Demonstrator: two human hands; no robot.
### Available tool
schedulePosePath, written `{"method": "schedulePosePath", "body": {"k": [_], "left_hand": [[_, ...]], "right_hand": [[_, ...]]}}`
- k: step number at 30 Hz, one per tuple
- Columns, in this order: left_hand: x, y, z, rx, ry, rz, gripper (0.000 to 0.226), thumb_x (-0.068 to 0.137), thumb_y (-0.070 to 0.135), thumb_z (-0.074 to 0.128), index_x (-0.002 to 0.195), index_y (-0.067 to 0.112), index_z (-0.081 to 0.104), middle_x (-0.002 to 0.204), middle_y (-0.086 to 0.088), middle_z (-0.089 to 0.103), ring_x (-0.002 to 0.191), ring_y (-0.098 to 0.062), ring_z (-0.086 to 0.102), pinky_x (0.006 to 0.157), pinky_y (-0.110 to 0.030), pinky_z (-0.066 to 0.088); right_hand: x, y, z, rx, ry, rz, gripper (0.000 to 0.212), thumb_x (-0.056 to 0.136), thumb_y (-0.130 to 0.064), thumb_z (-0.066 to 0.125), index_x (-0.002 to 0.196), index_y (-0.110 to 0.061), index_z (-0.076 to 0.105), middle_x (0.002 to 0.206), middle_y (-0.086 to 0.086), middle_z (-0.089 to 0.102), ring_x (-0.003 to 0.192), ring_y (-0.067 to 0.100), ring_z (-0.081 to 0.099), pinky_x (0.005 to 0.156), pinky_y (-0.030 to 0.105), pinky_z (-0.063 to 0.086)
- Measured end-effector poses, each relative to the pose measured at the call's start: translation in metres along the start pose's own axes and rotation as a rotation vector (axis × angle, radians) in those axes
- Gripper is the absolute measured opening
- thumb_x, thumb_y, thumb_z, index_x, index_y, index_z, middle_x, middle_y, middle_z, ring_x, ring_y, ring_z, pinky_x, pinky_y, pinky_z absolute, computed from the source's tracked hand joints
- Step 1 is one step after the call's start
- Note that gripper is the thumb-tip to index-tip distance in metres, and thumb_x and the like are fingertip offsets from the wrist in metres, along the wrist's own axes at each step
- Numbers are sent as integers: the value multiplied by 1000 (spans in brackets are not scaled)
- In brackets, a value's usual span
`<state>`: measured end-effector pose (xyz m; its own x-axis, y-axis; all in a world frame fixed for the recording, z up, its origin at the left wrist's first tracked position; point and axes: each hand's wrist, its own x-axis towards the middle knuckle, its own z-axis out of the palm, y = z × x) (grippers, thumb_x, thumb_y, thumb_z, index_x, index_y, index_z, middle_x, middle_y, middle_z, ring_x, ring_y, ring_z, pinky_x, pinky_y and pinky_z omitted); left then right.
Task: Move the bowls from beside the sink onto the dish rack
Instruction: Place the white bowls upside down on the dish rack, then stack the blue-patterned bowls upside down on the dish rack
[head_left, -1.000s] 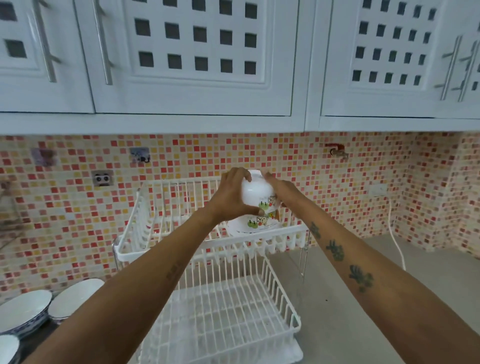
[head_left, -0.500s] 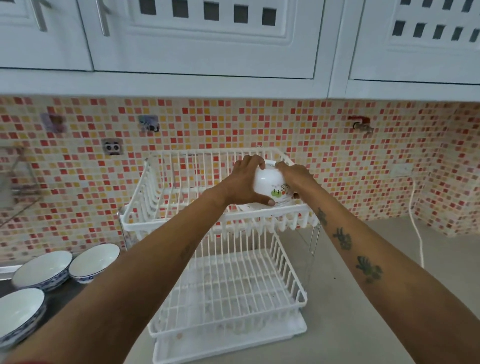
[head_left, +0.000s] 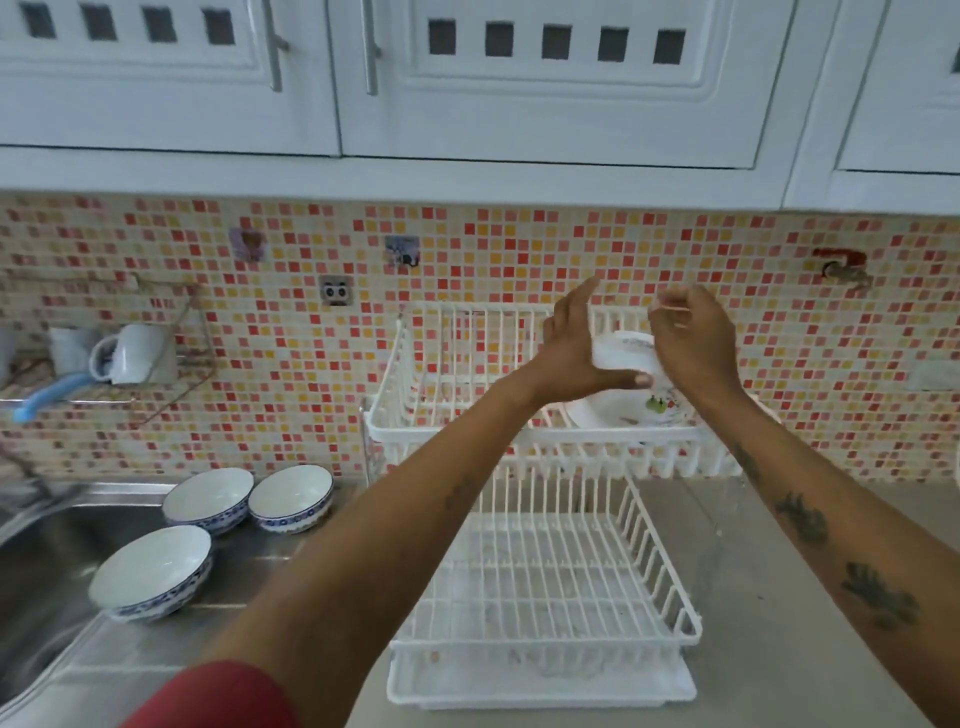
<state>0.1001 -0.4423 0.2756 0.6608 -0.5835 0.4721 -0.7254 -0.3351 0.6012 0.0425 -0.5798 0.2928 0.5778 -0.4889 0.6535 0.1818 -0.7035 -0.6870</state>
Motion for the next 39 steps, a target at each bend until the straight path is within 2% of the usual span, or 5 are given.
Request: {"method": "schedulePosePath", "body": {"k": [6, 17, 21, 35, 39], "left_hand": [[-28, -18, -63, -234, 373, -5, 80, 87, 43, 63, 148, 33, 12, 157, -1, 16, 145, -24, 22, 114, -53, 32], [-131, -111, -223, -167, 871, -100, 33, 98, 28, 46, 125, 9, 47, 121, -8, 57, 108, -17, 55, 89, -28, 49], [-190, -166, -275, -165, 969, -264, 23, 102, 29, 39, 100, 12, 55, 96, -2, 60, 93, -19, 57, 82, -36, 49], [-338, -371, -307, -358, 996, -922, 40, 103, 36, 37, 82, 10, 60, 71, -2, 57, 62, -11, 49, 50, -15, 40], [-361, -420, -276, -380, 981, -1063, 49, 102, 43, 35, 112, 3, 62, 99, -10, 63, 93, -22, 57, 84, -31, 45]], "right_hand": [[-16, -93, 37, 366, -26, -148, 19, 92, -15, 50, 105, -11, 62, 100, -1, 62, 91, 10, 58, 72, 4, 44], [-81, -265, 200, 789, -408, -284, 12, 89, -11, 53, 98, -15, 60, 91, -8, 61, 81, 2, 58, 73, 9, 46], [-119, -291, 272, 812, -569, -230, 12, 91, -13, 52, 95, -12, 63, 79, -10, 58, 70, 1, 54, 63, 14, 45], [-226, -207, 503, 428, -976, 343, 30, 83, -21, 52, 88, 7, 61, 78, 9, 46, 74, 20, 42, 65, 33, 31], [-258, -140, 561, 354, -1037, 547, 32, 69, -47, 49, 80, -17, 53, 81, 9, 48, 68, 21, 43, 62, 34, 32]]}}
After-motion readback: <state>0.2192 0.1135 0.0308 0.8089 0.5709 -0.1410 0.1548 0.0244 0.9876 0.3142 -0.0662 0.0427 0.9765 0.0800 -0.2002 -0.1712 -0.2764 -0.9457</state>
